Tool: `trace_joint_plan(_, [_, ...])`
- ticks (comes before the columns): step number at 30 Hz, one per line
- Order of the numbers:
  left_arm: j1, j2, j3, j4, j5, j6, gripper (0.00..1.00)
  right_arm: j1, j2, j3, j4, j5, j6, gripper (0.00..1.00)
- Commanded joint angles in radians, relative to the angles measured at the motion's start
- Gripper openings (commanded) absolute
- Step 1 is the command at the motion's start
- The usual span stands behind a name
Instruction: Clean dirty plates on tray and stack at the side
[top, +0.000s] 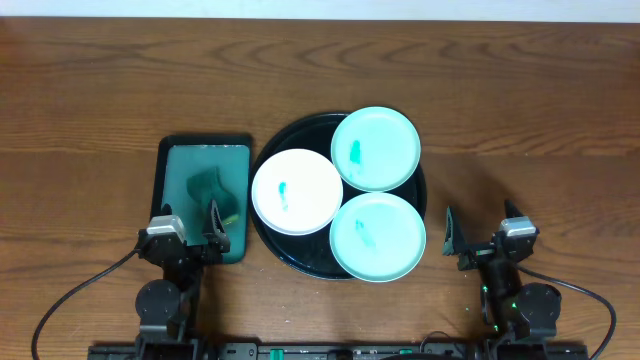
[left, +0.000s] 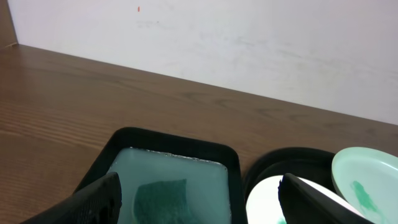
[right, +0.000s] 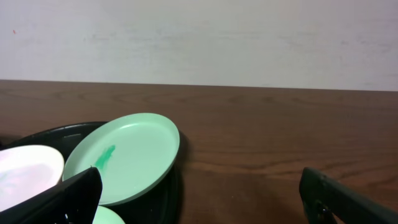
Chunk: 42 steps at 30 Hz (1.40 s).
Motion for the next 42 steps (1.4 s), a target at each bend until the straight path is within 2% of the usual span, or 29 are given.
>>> trace_joint_plan(1, [0.005, -0.006, -0.008, -0.053, -0.014, 0.017, 0.81, -0.007, -0.001, -0.001, -0.004, 0.002, -0.011, 0.99])
trace_joint_plan(10, [0.005, -0.006, -0.008, -0.050, -0.012, 0.016, 0.81, -0.007, -0.001, -0.001, -0.004, 0.002, -0.011, 0.99])
trace_joint_plan(18, [0.005, 0.018, 0.017, -0.061, 0.119, 0.013, 0.81, -0.007, -0.001, -0.001, -0.004, 0.002, -0.011, 0.99])
trace_joint_plan(23, [0.005, 0.151, 0.133, -0.084, 0.117, 0.018, 0.81, -0.007, -0.001, -0.001, -0.004, 0.002, -0.011, 0.99])
trace_joint_plan(27, [0.005, 0.354, 0.292, -0.112, 0.109, 0.032, 0.81, -0.007, -0.001, -0.001, -0.004, 0.002, -0.011, 0.99])
trace_joint_plan(32, [0.005, 0.677, 0.595, -0.283, 0.110, 0.032, 0.81, -0.007, -0.001, -0.001, -0.004, 0.002, -0.011, 0.99])
trace_joint_plan(37, [0.005, 0.965, 0.933, -0.568, 0.110, 0.032, 0.81, -0.007, -0.001, -0.001, -0.005, 0.002, -0.011, 0.99])
trace_joint_plan(38, [0.005, 1.046, 1.033, -0.669, 0.110, 0.032, 0.81, -0.007, -0.001, -0.001, -0.004, 0.002, -0.011, 0.99])
trace_joint_plan(42, [0.005, 1.183, 1.202, -0.868, 0.115, 0.031, 0.81, -0.007, -0.001, -0.001, -0.002, 0.002, -0.012, 0.99])
